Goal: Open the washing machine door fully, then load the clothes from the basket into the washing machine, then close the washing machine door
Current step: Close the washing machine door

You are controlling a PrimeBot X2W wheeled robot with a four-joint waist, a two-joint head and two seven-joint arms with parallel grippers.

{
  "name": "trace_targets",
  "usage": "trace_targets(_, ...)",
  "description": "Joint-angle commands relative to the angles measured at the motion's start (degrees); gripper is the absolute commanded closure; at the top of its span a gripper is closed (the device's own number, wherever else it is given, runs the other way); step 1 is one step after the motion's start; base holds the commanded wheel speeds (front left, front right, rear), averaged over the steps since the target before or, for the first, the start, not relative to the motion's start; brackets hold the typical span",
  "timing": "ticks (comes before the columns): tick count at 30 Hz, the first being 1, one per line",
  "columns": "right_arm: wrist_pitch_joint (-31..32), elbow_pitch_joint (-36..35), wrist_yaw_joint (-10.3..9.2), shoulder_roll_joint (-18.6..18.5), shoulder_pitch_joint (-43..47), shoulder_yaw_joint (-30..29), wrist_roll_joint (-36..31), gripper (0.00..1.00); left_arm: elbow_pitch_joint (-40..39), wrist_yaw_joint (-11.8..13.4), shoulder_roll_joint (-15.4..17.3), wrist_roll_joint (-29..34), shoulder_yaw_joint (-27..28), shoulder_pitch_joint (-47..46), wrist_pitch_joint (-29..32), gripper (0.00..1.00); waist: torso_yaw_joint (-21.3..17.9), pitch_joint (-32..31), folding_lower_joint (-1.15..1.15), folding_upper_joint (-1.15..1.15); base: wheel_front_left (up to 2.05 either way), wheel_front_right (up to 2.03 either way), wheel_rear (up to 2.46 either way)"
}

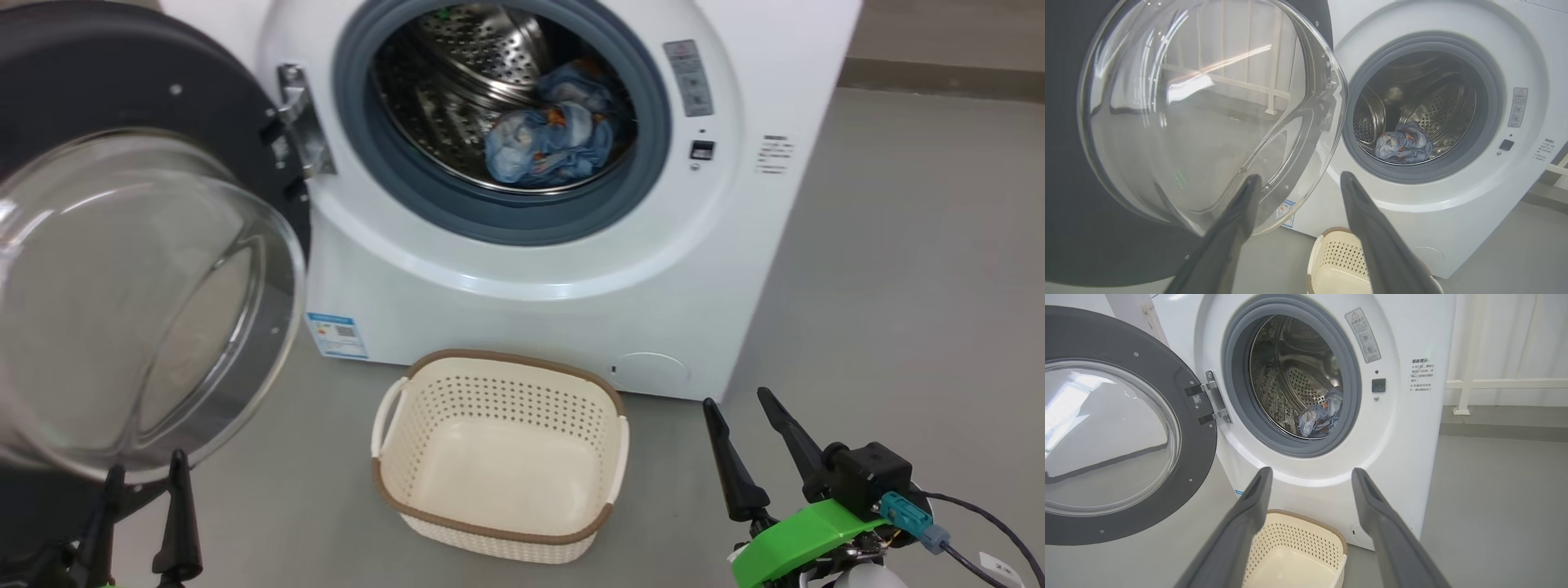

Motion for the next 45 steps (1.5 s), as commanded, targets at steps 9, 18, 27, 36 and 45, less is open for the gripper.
trace_targets(9,-0.5,-0.6,0.26,-0.3,-1.9,1.9,1.5,0.00,-1.0,1.3,1.7,0.7,1.7,-2.2,0.1,0.00,7.8,-1.0,0.00,0.00,0.00,0.00,0.00)
trace_targets(18,-0.5,-0.3,0.26,-0.3,-2.5,2.7,1.8,0.00,-1.0,1.3,2.0,0.2,1.4,-2.5,0.3,0.00,12.6,-0.3,0.00,0.00,0.00,0.00,0.00)
trace_targets(27,-0.5,0.1,0.26,-0.3,-3.0,3.5,2.3,0.00,-0.6,1.3,2.2,0.1,1.0,-2.8,0.3,0.00,15.2,-0.5,0.00,0.00,0.00,0.00,0.00)
trace_targets(36,-0.5,0.2,0.26,-0.3,-3.1,4.2,2.5,0.00,-0.6,1.5,2.4,-0.1,0.6,-2.5,0.3,0.00,16.7,-0.6,0.00,0.00,0.00,0.00,0.00)
trace_targets(45,-0.5,0.7,0.26,-0.3,-3.0,4.7,2.7,0.00,-0.9,2.0,2.5,-0.1,0.2,-2.3,0.4,0.00,16.7,-1.0,0.00,0.00,0.00,0.00,0.00)
